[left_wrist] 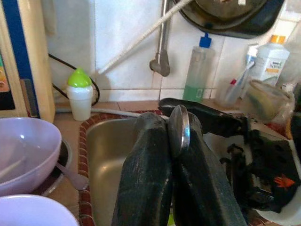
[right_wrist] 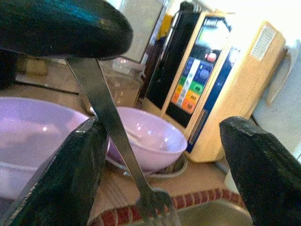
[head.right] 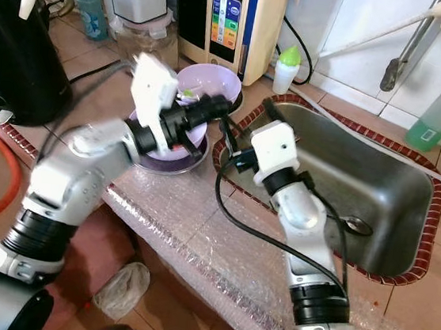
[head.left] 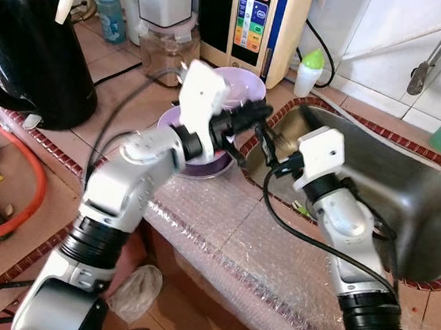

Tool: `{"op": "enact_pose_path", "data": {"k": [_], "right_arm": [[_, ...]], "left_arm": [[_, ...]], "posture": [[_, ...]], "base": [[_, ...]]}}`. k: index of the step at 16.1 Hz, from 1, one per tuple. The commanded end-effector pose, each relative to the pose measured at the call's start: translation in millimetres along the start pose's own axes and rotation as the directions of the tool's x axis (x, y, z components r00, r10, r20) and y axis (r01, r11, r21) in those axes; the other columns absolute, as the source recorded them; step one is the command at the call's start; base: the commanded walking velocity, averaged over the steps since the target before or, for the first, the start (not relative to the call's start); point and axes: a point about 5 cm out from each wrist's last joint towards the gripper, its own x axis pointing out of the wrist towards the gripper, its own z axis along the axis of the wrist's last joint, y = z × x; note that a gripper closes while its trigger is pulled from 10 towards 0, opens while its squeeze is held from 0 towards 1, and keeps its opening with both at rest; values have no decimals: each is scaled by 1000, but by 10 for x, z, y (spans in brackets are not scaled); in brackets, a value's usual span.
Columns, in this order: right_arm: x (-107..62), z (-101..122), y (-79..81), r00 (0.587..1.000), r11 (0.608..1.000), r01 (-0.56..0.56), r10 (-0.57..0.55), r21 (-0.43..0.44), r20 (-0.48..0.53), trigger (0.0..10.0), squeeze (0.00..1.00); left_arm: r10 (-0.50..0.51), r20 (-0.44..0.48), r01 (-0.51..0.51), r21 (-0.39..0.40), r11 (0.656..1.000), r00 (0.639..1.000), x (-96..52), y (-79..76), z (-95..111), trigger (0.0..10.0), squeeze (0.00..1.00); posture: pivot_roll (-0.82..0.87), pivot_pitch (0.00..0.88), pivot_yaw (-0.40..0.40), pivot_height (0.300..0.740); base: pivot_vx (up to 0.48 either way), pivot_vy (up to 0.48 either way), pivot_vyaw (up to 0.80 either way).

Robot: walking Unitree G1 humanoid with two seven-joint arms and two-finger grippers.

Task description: Kitchen organization

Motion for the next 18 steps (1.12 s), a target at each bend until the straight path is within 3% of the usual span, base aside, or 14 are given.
{"op": "enact_pose_path", "data": {"k": [1, 4, 6, 14, 18], "right_arm": [[61, -9, -8, 1000, 1000, 2, -2, 13, -17, 0, 0], [111, -132, 18, 993, 995, -22, 32, 94, -112, 0, 0], [118, -171, 27, 988, 994, -63, 74, 87, -133, 0, 0], [157, -189, -225, 986, 998, -27, 35, 49, -163, 0, 0], [142, -199, -231, 986, 998, -20, 30, 61, -165, 0, 0]], "left_arm": [[-7, -15, 7, 8, 1000, 1000, 19, -21, -69, 0, 0], [-7, -12, 7, -6, 1000, 1000, 38, -52, -127, 0, 0], [-2, -7, 2, -11, 1000, 1000, 50, -57, -145, 0, 0], [16, -18, -17, -10, 1000, 1000, 27, -33, -211, 0, 0], [11, -17, -11, -9, 1000, 1000, 39, -46, -219, 0, 0]], "posture": [[-30, 0, 41, 740], [-33, 0, 37, 740], [-34, 0, 35, 740], [-35, 0, 30, 740], [-39, 0, 33, 740]], "base": [[0, 0, 0], [0, 0, 0], [0, 0, 0], [0, 0, 0], [0, 0, 0]]}}
